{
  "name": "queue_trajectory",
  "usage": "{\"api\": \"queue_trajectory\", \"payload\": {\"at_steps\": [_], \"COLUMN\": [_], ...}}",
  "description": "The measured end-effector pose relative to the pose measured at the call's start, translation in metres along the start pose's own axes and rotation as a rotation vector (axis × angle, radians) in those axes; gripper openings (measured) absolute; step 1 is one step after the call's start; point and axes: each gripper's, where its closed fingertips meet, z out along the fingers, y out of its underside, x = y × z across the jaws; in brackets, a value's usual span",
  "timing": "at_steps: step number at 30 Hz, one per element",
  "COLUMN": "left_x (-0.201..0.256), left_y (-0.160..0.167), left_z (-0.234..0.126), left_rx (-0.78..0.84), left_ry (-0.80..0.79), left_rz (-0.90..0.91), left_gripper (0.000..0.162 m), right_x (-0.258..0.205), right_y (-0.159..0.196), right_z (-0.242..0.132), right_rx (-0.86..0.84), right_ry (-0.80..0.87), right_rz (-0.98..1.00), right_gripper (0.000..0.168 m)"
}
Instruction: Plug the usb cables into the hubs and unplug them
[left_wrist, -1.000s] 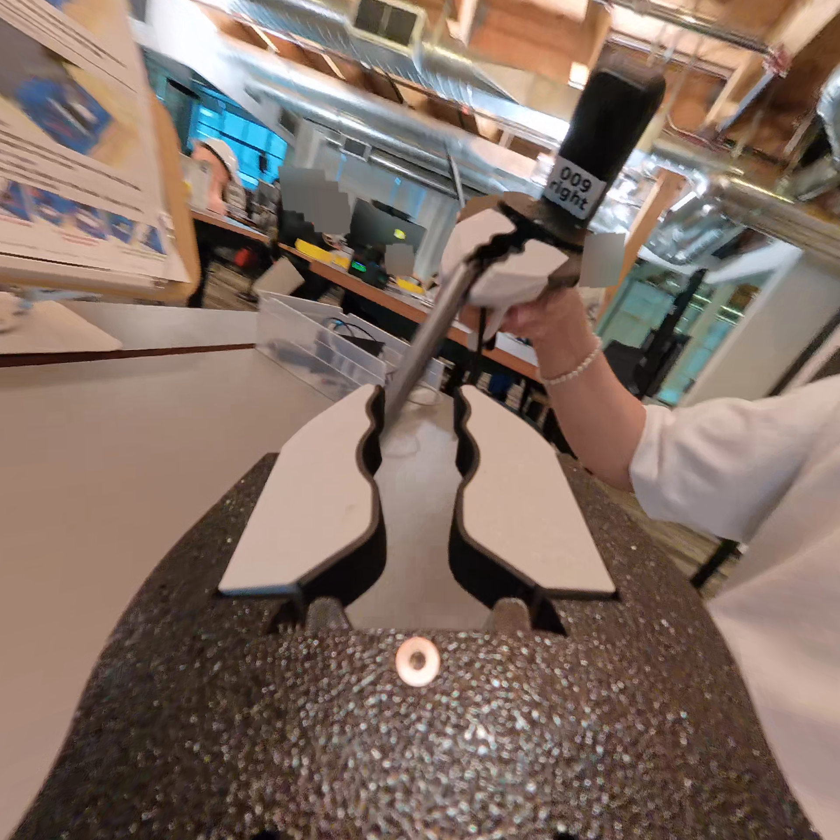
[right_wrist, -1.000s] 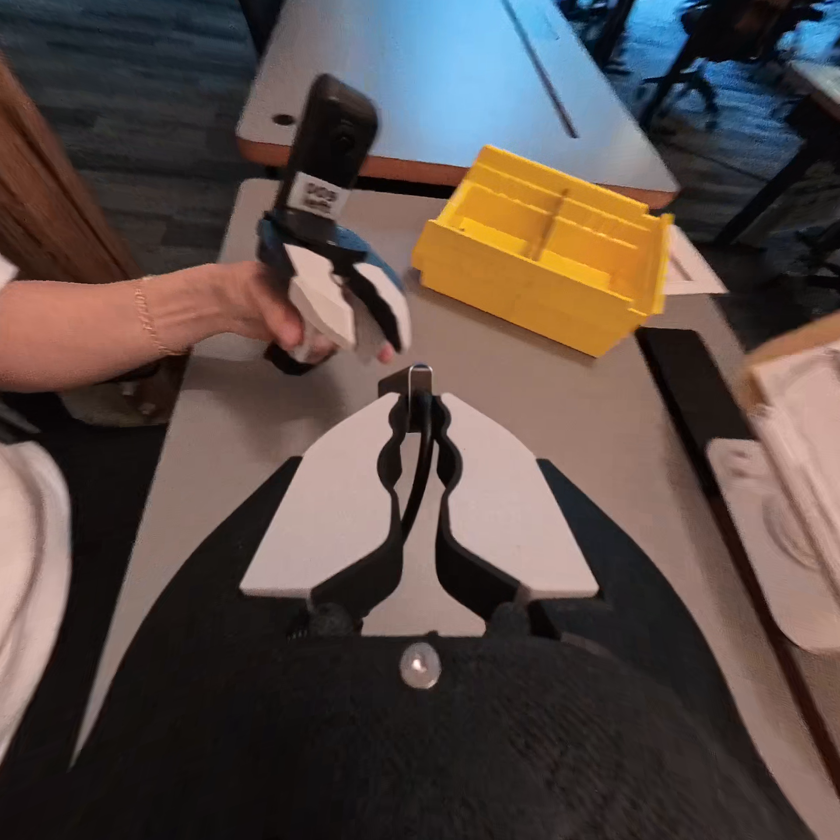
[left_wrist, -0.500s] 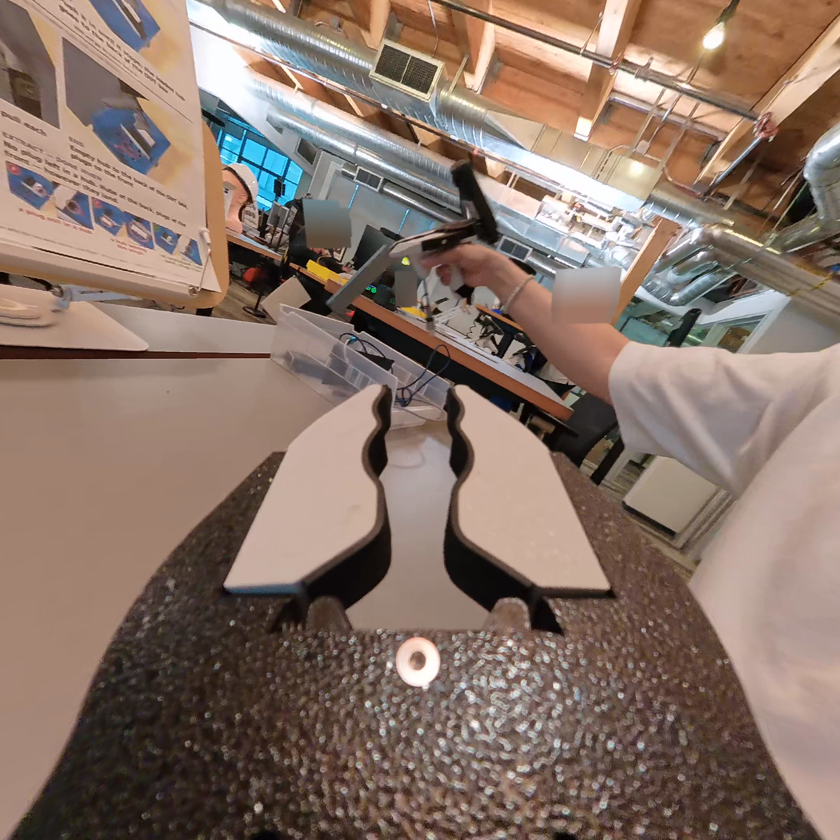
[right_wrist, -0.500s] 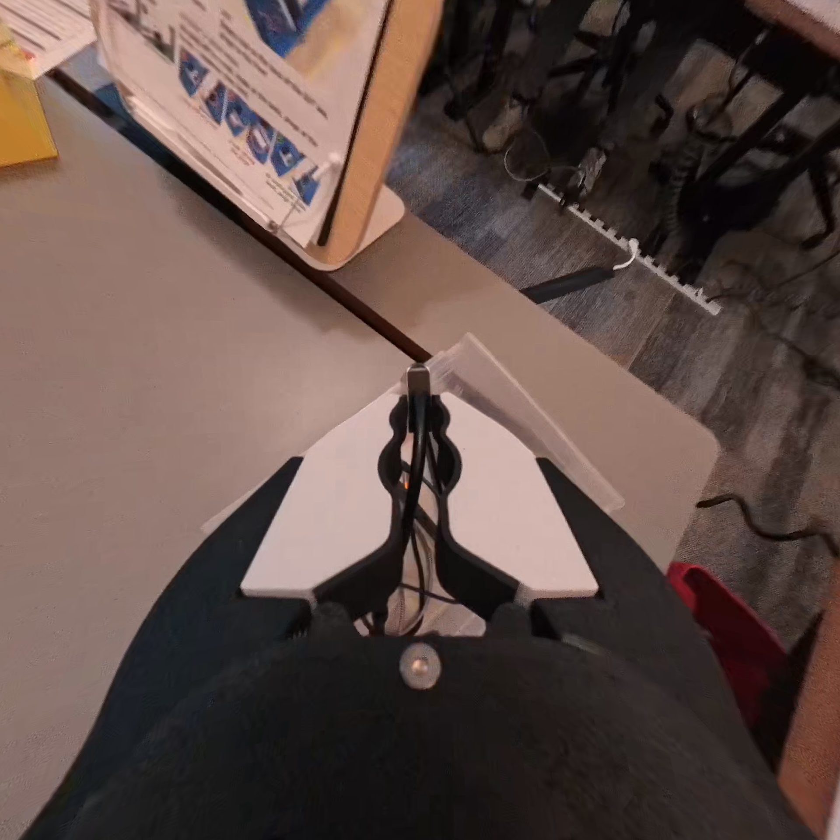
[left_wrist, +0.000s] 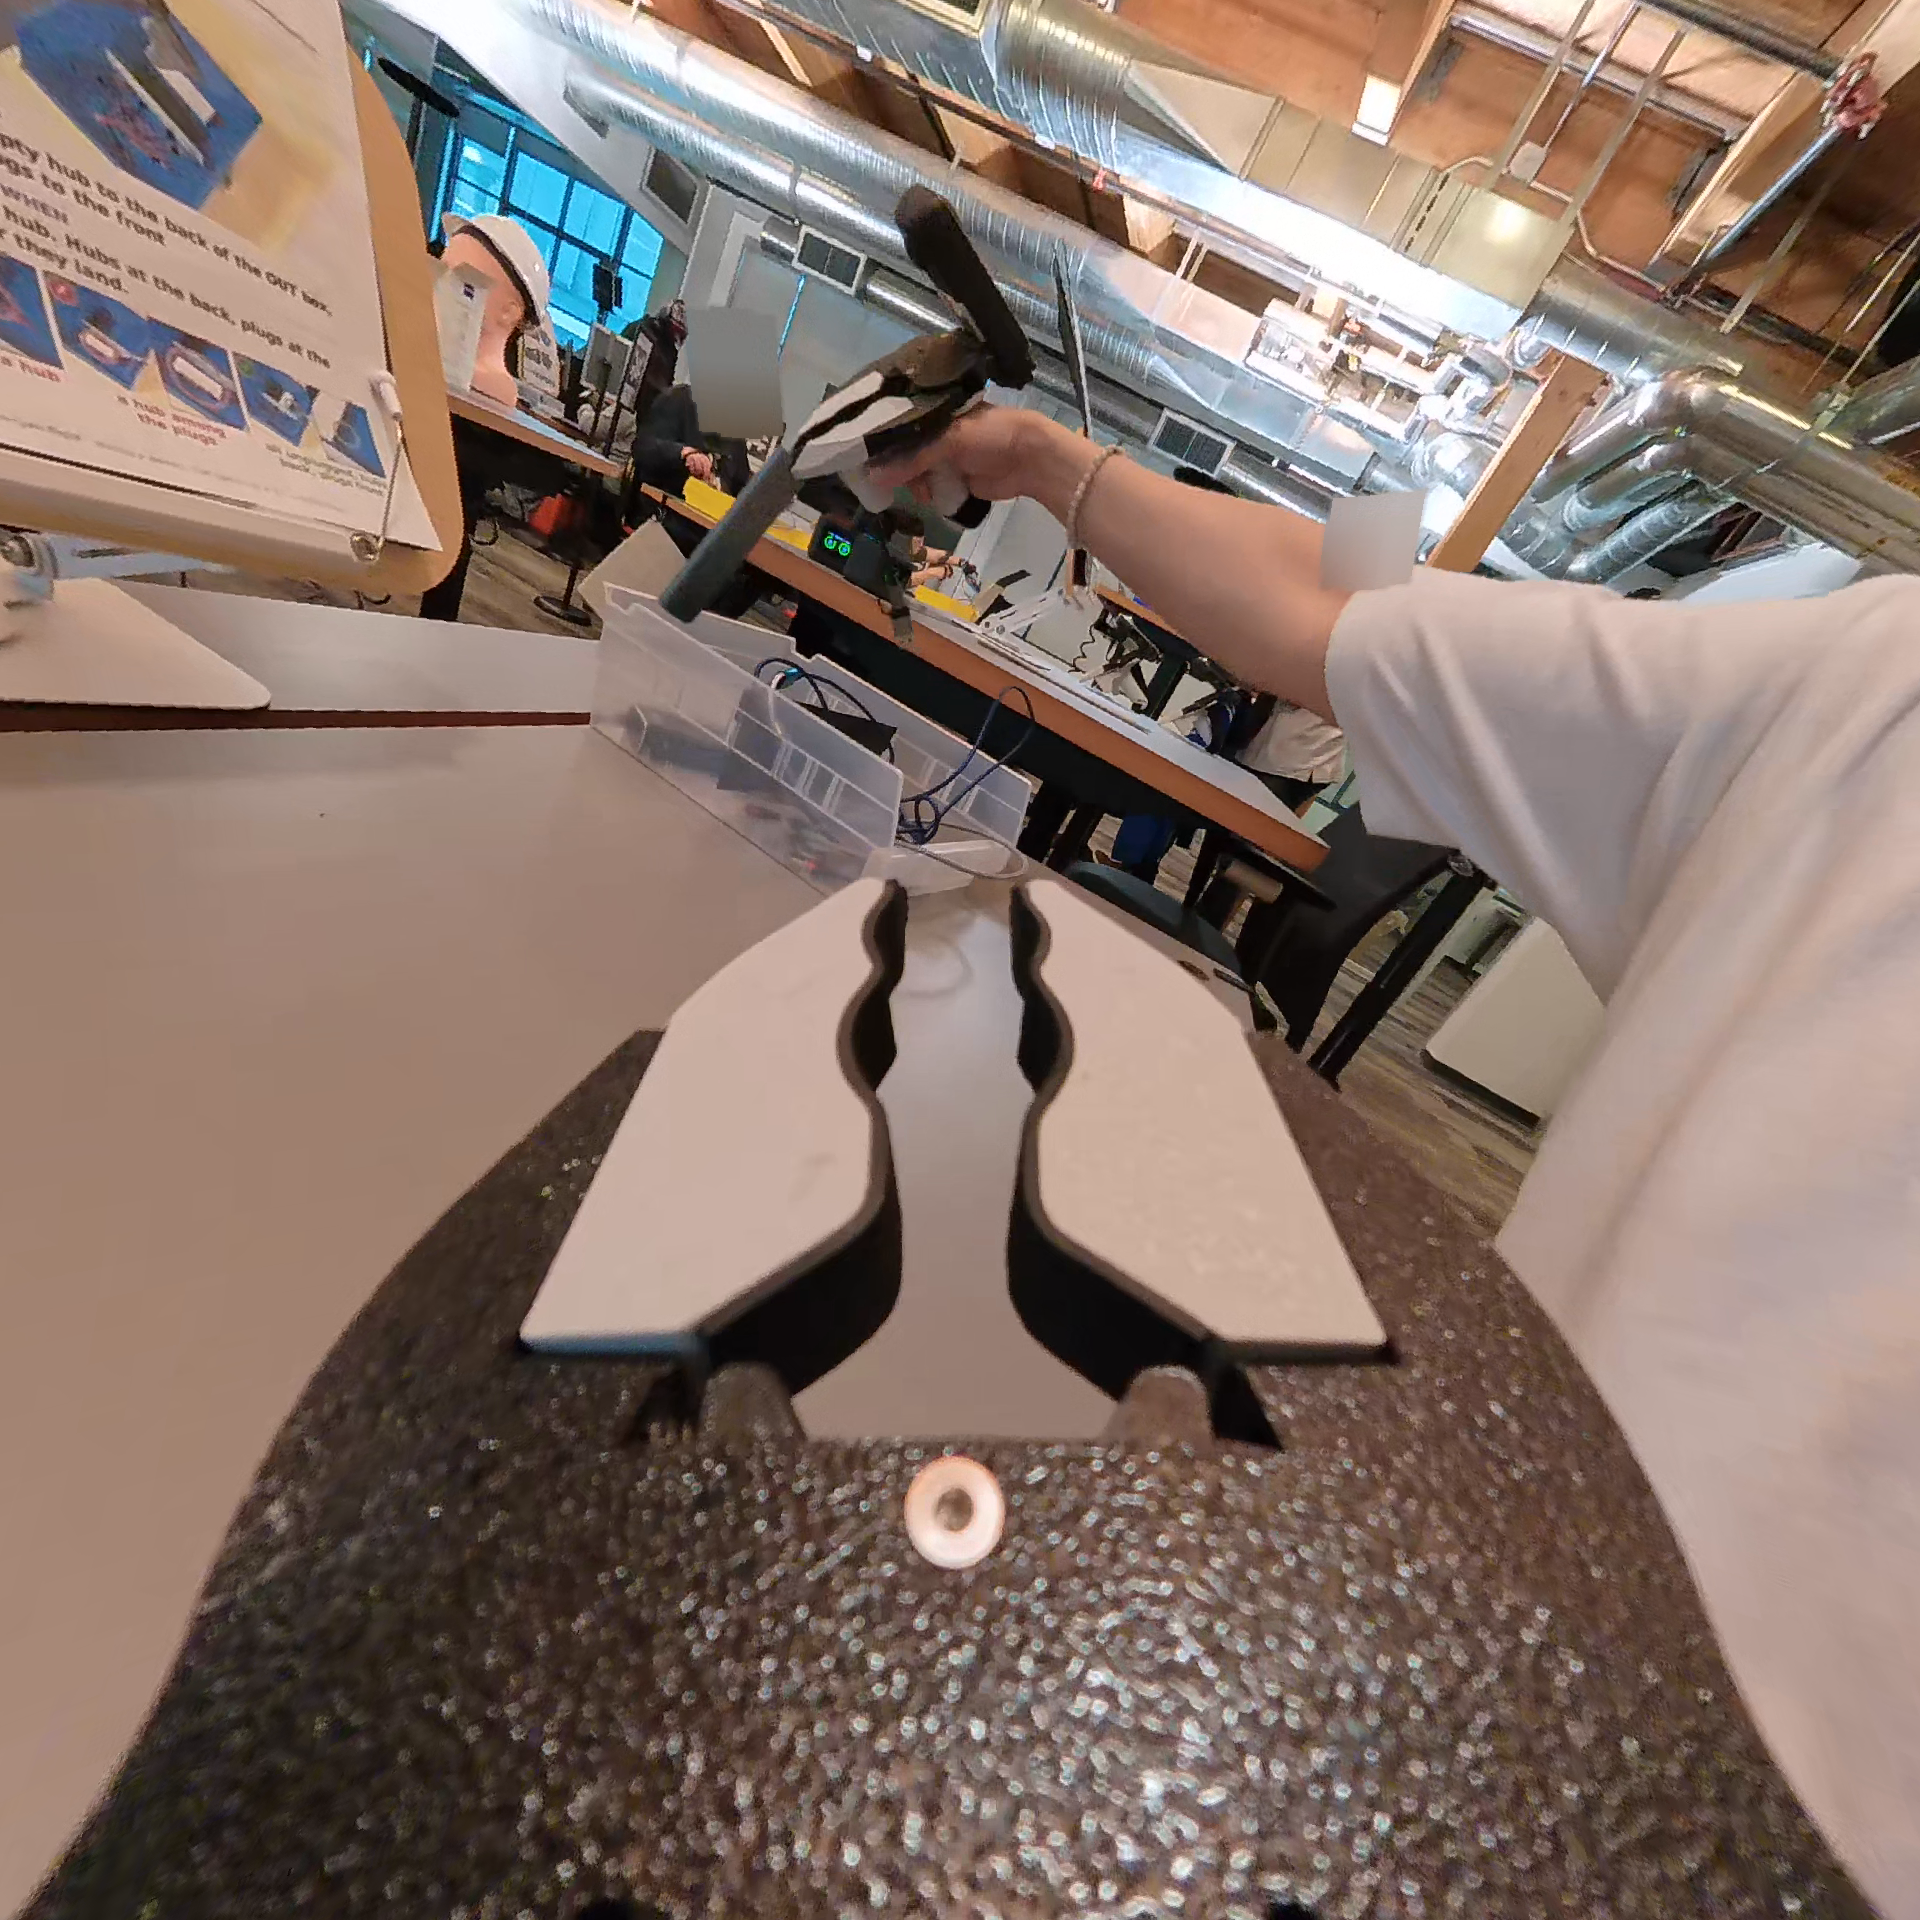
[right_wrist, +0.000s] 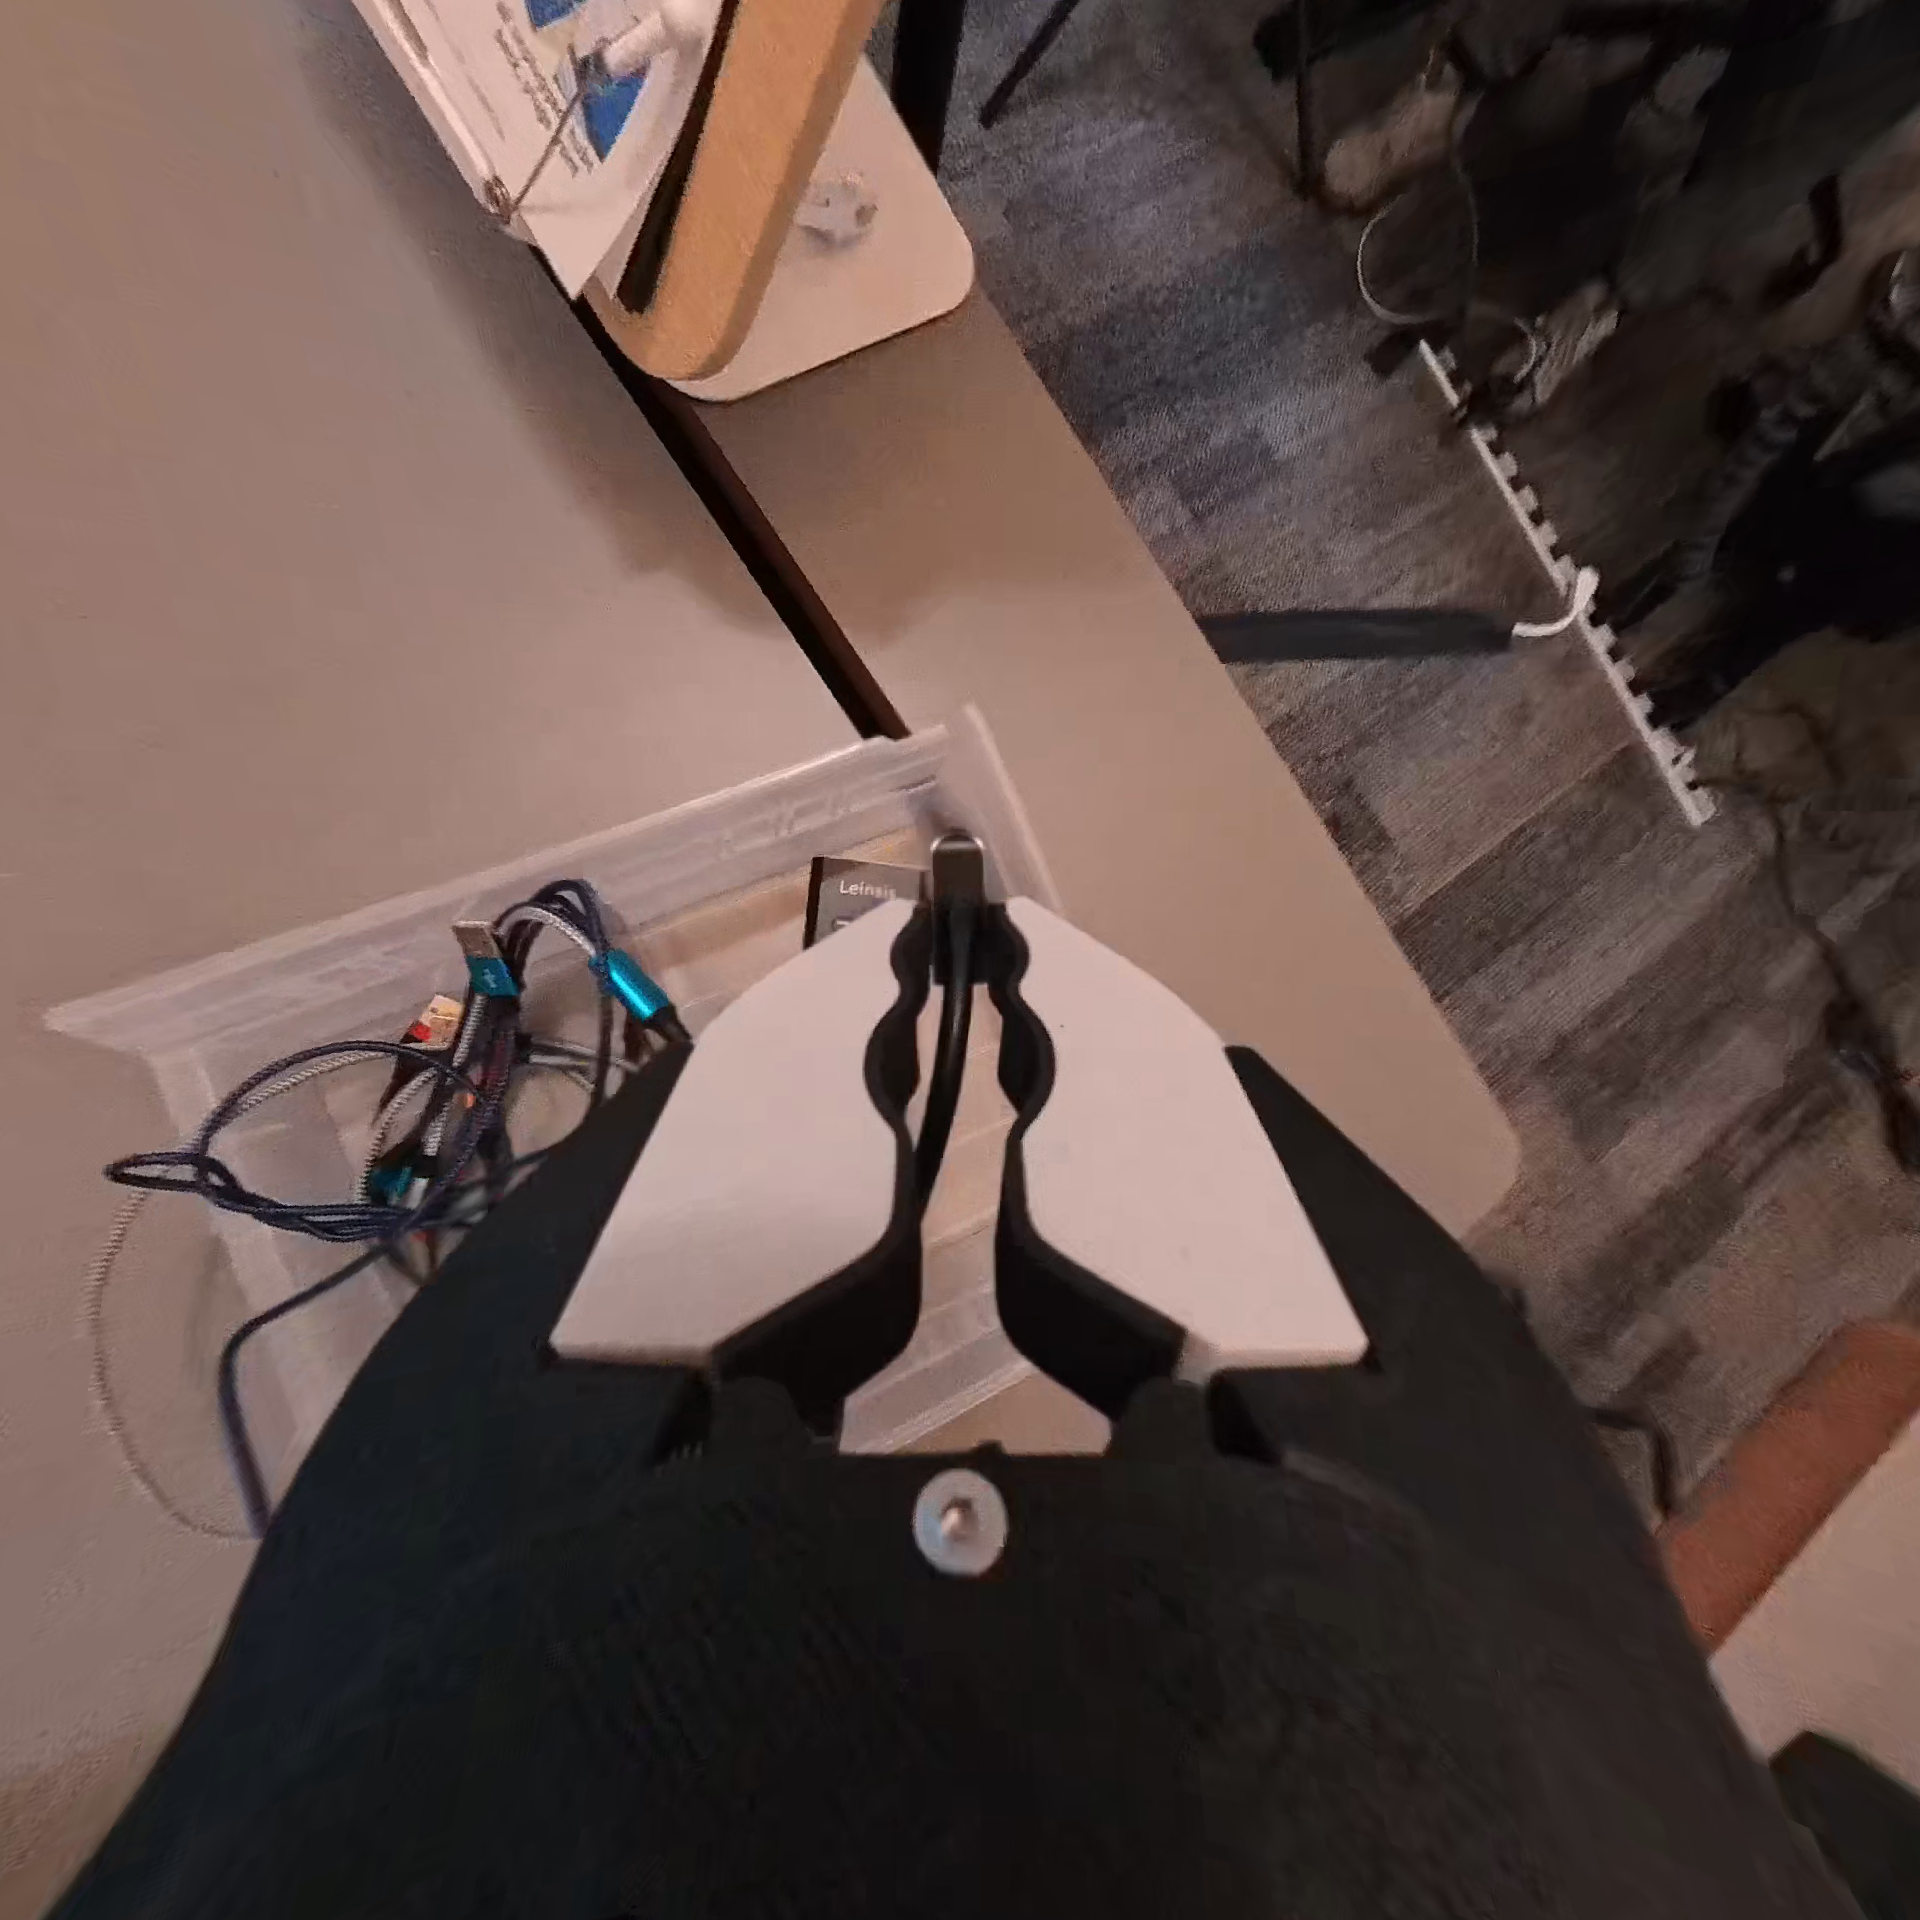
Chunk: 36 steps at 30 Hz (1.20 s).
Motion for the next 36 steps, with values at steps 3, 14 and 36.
{"api": "queue_trajectory", "payload": {"at_steps": [3,14,36], "left_x": [-0.001,-0.001,0.01], "left_y": [0.004,0.02,0.062], "left_z": [0.004,0.017,0.057], "left_rx": [-0.011,-0.049,-0.346], "left_ry": [0.009,0.045,-0.129], "left_rz": [-0.01,-0.054,0.176], "left_gripper": [0.018,0.017,0.034], "right_x": [0.004,-0.015,-0.148], "right_y": [-0.006,0.056,0.136], "right_z": [0.019,0.055,-0.101], "right_rx": [0.091,0.197,0.432], "right_ry": [0.041,-0.109,0.682], "right_rz": [-0.15,0.023,0.465], "right_gripper": [0.011,0.01,0.069]}}
